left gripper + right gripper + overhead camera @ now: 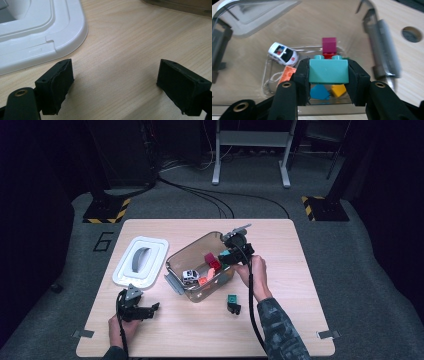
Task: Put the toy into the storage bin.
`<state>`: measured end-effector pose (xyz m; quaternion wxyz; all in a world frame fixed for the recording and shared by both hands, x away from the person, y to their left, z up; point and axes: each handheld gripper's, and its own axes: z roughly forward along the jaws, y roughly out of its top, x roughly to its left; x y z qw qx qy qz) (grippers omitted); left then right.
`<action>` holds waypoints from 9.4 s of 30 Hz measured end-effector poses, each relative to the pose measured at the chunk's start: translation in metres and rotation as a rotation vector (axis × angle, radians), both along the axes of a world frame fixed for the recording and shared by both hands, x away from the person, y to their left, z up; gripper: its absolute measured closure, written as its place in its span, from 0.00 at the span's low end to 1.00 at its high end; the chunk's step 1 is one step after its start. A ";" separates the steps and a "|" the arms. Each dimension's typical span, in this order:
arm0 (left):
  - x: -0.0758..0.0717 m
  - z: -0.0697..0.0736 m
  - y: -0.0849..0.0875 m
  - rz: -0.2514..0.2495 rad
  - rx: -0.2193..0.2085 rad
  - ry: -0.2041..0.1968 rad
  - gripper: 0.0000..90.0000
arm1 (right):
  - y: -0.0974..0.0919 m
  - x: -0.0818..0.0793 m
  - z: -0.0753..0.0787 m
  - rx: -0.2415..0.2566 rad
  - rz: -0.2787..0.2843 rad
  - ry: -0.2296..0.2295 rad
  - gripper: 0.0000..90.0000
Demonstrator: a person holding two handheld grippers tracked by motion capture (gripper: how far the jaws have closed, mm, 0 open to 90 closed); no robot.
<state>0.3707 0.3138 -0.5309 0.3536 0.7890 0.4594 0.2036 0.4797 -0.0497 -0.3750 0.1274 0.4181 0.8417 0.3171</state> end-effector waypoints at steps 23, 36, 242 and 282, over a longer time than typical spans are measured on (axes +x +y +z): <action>0.000 0.000 0.000 0.000 0.000 0.000 0.15 | 0.017 -0.023 -0.014 0.005 0.087 0.064 0.58; 0.000 0.000 0.000 0.000 0.000 0.000 0.15 | -0.010 -0.038 0.003 0.053 0.045 -0.011 0.21; 0.000 0.000 0.000 0.000 0.000 0.000 0.15 | -0.052 -0.063 -0.097 0.082 -0.138 0.039 0.07; 0.000 0.000 0.000 0.000 0.000 0.000 0.15 | -0.050 -0.064 -0.115 0.009 -0.155 0.029 0.66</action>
